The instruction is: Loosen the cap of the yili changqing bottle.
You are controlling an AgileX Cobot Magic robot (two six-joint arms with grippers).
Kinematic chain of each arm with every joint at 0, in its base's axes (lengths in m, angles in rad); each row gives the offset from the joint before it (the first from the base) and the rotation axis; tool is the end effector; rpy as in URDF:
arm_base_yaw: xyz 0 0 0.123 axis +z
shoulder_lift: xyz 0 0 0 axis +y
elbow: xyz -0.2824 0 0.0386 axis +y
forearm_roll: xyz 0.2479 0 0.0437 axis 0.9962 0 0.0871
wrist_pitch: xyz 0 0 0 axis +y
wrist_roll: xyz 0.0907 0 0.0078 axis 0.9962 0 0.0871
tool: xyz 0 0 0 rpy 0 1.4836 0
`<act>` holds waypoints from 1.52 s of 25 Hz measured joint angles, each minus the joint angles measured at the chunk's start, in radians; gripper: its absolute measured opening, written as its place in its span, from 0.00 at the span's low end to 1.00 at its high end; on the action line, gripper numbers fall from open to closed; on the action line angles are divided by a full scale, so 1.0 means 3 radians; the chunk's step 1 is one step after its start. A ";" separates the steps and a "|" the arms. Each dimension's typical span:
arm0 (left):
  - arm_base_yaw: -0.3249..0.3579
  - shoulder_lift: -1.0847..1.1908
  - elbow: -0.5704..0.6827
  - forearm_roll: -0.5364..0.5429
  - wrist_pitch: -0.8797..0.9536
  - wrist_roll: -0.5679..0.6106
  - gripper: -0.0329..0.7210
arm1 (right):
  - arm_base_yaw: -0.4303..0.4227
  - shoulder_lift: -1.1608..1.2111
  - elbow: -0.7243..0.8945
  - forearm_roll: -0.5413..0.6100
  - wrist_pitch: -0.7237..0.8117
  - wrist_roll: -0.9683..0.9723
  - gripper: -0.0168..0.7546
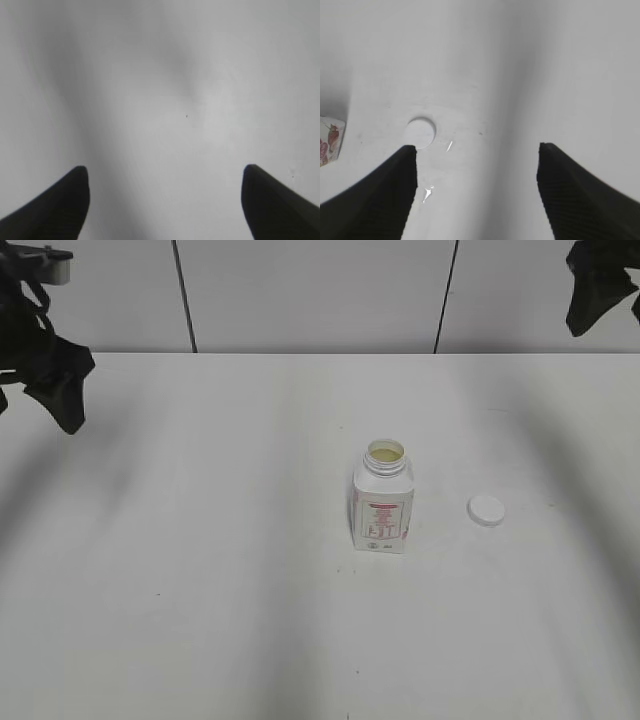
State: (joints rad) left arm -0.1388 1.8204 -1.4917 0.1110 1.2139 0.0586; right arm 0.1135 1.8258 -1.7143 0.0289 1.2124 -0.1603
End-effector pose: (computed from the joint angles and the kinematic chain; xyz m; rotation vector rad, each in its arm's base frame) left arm 0.3642 -0.0413 0.2585 0.3466 2.9983 0.1534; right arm 0.3868 0.0466 0.3164 -0.3753 2.7816 0.0293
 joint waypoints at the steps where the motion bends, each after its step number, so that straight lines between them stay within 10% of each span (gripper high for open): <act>1: 0.0008 -0.0042 0.0000 0.0000 0.0000 -0.0023 0.78 | 0.0000 -0.0040 0.0000 -0.0035 0.0000 0.0000 0.78; 18: 0.0430 -0.1009 0.0644 -0.0020 -0.0099 -0.0071 0.78 | -0.0114 -0.0756 0.0094 0.0026 0.0014 0.0070 0.78; 38: 0.0430 -0.3299 0.2449 -0.0174 -0.0586 -0.0071 0.78 | -0.0114 -0.2223 0.2060 0.0044 -0.0056 0.0090 0.78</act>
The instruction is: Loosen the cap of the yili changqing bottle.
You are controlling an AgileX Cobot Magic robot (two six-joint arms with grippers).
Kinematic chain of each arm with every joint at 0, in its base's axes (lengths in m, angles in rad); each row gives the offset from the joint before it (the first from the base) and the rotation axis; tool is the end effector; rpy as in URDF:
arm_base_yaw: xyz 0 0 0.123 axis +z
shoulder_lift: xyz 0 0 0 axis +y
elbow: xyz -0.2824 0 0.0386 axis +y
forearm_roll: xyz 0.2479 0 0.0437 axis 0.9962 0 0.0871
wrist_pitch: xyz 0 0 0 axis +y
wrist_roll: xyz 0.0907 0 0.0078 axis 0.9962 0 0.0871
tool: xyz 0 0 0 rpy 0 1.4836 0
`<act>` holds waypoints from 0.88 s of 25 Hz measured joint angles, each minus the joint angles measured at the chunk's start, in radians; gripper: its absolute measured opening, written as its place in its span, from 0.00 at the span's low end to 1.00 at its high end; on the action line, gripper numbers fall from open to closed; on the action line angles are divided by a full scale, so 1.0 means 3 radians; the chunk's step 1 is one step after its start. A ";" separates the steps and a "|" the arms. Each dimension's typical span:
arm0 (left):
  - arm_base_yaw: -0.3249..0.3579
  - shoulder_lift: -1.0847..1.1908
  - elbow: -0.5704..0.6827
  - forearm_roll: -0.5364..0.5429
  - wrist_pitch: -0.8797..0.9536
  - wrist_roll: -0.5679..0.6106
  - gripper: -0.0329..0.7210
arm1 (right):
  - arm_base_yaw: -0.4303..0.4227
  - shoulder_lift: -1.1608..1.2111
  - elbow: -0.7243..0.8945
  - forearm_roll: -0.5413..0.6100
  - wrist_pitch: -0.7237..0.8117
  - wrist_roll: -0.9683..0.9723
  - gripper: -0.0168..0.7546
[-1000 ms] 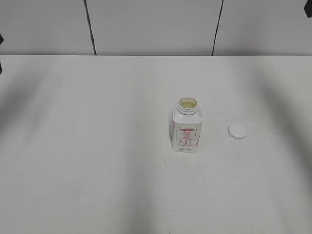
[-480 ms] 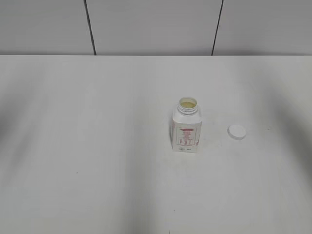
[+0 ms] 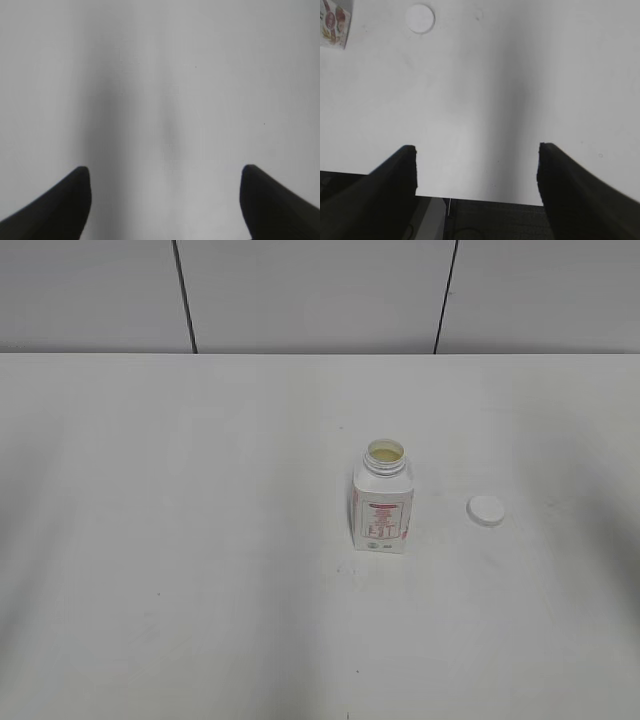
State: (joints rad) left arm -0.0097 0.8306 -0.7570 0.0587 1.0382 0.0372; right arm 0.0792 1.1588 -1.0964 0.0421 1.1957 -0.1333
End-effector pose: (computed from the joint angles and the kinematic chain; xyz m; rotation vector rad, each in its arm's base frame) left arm 0.1357 0.0033 0.3052 0.0811 2.5938 0.0865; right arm 0.2068 0.0200 0.3416 -0.2804 2.7261 0.0429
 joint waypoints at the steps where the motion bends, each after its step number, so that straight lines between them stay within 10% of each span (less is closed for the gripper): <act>1: 0.0000 -0.0168 0.0099 0.0000 0.0010 0.0000 0.78 | 0.0000 -0.0044 0.0076 0.0000 -0.0010 0.0000 0.78; 22: 0.0000 -0.1497 0.0785 -0.0010 0.0064 -0.0173 0.78 | 0.0000 -0.1250 0.1152 0.0000 -0.0339 0.0048 0.78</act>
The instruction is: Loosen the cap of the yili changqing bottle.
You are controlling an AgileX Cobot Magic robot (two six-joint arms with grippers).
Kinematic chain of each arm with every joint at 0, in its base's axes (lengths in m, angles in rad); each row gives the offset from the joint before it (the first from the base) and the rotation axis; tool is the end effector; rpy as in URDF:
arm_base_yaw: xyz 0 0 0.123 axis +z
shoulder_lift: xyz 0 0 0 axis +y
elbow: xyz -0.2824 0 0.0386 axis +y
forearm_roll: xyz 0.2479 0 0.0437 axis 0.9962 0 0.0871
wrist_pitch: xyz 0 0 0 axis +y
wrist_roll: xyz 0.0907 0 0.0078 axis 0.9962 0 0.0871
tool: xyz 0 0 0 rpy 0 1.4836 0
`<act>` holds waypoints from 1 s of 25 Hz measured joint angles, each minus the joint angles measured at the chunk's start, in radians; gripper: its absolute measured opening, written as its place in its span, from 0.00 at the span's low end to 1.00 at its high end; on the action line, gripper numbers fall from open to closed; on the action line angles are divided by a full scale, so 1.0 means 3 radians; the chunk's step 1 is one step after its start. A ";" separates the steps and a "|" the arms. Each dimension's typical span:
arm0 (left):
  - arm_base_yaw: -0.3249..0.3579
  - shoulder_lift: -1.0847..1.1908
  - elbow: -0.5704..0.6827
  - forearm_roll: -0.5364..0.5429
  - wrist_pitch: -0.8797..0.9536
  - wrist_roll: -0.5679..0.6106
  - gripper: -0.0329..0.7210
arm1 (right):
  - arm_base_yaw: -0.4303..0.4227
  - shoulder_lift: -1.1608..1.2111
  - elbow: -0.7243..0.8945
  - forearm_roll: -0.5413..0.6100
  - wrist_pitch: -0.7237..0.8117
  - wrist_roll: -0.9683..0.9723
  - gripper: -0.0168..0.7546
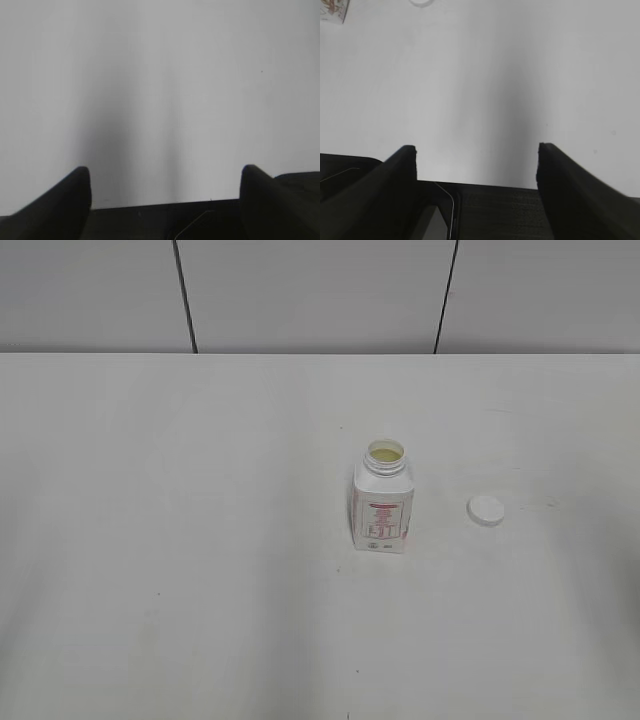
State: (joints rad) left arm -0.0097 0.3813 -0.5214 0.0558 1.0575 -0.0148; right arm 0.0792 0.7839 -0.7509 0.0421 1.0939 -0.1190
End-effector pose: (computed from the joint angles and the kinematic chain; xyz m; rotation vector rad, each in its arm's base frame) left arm 0.0530 0.0039 0.2746 0.0041 2.3999 0.0597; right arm 0.1218 0.0131 0.3067 -0.2463 2.5979 0.0415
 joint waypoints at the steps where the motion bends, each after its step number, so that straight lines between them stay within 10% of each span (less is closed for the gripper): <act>1: 0.0000 -0.0027 0.0001 0.0000 0.0000 0.0000 0.78 | 0.0000 -0.0061 0.0026 0.0001 -0.0003 0.0000 0.78; 25: 0.0000 -0.1295 0.0013 0.0006 -0.0010 0.0000 0.77 | 0.0000 -0.1484 0.0779 -0.0041 0.0004 0.0021 0.78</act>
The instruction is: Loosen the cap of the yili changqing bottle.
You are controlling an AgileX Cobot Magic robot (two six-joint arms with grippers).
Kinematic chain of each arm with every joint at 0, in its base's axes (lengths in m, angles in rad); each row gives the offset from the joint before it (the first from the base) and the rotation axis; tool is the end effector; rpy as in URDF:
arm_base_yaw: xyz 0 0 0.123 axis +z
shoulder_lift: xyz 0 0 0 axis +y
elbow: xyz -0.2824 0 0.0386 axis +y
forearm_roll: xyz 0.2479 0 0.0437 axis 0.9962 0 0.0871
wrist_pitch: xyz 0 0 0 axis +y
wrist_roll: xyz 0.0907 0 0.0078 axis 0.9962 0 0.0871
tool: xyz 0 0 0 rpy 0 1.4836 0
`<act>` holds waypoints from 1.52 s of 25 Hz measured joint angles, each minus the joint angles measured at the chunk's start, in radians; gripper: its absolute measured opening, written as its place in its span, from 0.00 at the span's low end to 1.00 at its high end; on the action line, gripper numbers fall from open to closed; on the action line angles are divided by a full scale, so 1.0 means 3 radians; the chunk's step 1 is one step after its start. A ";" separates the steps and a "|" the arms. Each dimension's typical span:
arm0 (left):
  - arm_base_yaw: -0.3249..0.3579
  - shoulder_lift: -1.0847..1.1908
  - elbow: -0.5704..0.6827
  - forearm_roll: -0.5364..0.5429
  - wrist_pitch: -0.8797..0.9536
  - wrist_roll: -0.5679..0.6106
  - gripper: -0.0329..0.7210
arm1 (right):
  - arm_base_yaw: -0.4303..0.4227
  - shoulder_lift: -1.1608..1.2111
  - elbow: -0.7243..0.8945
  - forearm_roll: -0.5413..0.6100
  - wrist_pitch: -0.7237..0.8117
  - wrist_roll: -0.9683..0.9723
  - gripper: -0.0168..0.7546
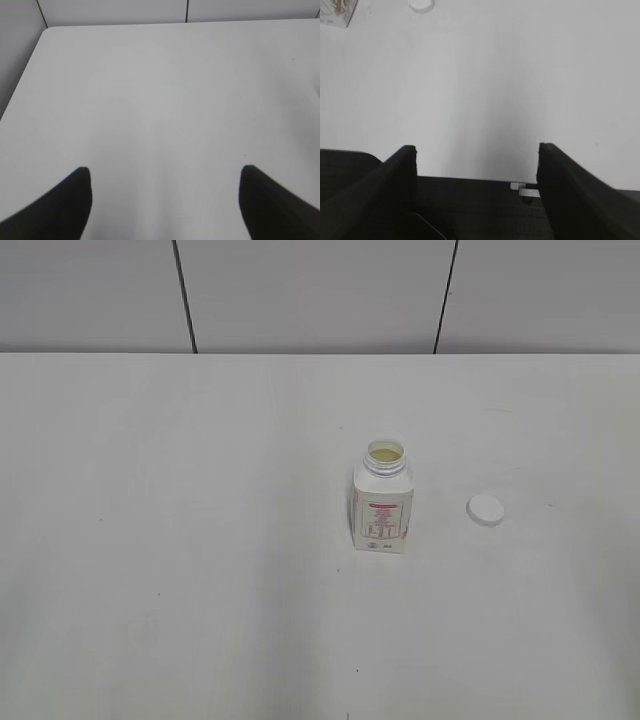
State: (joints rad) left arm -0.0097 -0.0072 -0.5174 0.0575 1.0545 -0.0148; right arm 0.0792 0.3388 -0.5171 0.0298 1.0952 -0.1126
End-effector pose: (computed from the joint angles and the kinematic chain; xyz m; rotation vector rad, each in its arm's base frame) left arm -0.0078 0.0046 0.2825 -0.0084 2.0126 0.0528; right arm 0.0437 0.0059 0.2730 -0.2258 2.3894 0.0226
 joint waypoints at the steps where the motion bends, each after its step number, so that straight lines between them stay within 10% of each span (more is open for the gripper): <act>1: 0.0000 0.0000 0.0000 0.0000 0.0000 0.0000 0.76 | 0.0000 -0.0082 0.0003 -0.0017 0.0000 0.0000 0.78; 38: 0.0000 0.0000 0.0004 0.0000 0.0000 0.0000 0.72 | 0.0000 -0.1156 0.0011 -0.0099 -0.0001 0.0092 0.78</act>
State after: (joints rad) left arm -0.0097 -0.0072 -0.5163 0.0575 1.0545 -0.0148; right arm 0.0792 -0.0081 -0.5139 0.0000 1.0950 -0.0849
